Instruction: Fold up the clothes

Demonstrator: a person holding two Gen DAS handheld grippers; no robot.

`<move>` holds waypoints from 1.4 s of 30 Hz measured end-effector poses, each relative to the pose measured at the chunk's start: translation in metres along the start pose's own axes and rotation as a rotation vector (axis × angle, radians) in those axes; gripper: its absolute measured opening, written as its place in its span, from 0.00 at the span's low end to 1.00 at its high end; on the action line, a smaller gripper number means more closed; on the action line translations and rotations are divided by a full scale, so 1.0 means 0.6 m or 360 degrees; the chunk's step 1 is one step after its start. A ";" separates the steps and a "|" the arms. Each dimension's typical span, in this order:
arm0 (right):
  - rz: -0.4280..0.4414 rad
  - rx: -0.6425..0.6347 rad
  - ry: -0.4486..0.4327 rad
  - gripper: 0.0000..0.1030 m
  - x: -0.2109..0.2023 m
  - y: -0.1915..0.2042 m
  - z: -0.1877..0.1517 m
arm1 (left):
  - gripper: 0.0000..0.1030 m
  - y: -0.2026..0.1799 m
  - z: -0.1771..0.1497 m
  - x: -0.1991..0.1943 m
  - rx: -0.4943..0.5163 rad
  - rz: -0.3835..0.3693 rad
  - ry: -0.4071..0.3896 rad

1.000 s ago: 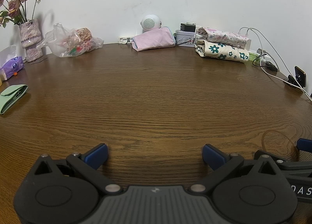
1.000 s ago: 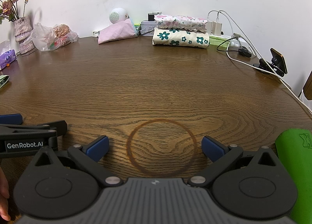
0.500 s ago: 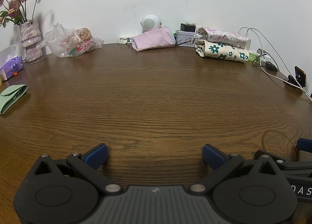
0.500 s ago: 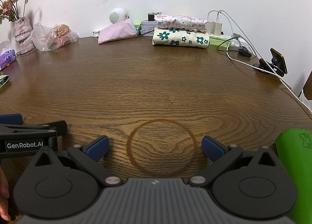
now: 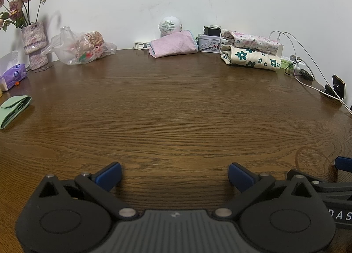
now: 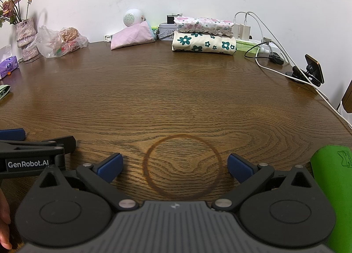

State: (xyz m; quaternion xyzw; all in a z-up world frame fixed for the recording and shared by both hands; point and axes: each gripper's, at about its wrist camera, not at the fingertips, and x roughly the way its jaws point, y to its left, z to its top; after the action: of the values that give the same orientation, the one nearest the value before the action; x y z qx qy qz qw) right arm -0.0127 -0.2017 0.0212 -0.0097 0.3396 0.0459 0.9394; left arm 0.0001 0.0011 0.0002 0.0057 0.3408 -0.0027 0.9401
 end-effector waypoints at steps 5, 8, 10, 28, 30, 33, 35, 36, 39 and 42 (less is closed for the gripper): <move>-0.0001 0.0001 0.0000 0.99 0.000 0.001 0.000 | 1.00 -0.002 0.000 0.000 0.0001 0.0003 0.0000; -0.0001 0.0001 0.0001 0.99 0.000 0.001 0.000 | 1.00 -0.003 0.001 0.001 0.0001 0.0004 0.0000; -0.0002 0.0001 0.0000 0.99 0.000 0.001 -0.001 | 1.00 -0.002 0.002 0.001 0.0001 0.0003 0.0000; 0.0433 0.0246 -0.0054 1.00 -0.015 -0.006 0.118 | 0.97 0.051 0.122 0.020 -0.0013 -0.0247 -0.0099; 0.0510 0.0198 -0.0110 1.00 0.002 0.004 0.190 | 0.99 0.067 0.176 0.035 0.0008 -0.0279 -0.0217; 0.0590 0.0111 -0.0135 1.00 0.062 0.028 0.296 | 0.99 0.087 0.269 0.098 -0.0009 -0.0223 -0.0341; 0.0576 0.0066 -0.0169 1.00 0.130 0.039 0.369 | 0.99 0.095 0.326 0.168 -0.0065 -0.0143 -0.0352; 0.0545 0.0026 -0.0193 1.00 0.165 0.048 0.399 | 0.99 0.100 0.350 0.207 -0.0100 -0.0139 -0.0307; 0.0451 -0.0078 -0.0242 0.97 0.270 0.072 0.477 | 0.99 0.123 0.414 0.329 -0.0228 -0.0188 -0.0121; 0.0465 -0.0036 -0.0144 0.78 0.384 0.080 0.542 | 0.95 0.148 0.451 0.439 -0.0350 -0.0129 0.0050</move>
State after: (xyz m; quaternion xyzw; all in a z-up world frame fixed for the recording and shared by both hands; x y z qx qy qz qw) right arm 0.3663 -0.1198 0.1248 0.0312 0.2943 0.1864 0.9368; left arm 0.3764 0.0864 0.0402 -0.1111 0.3535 -0.0032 0.9288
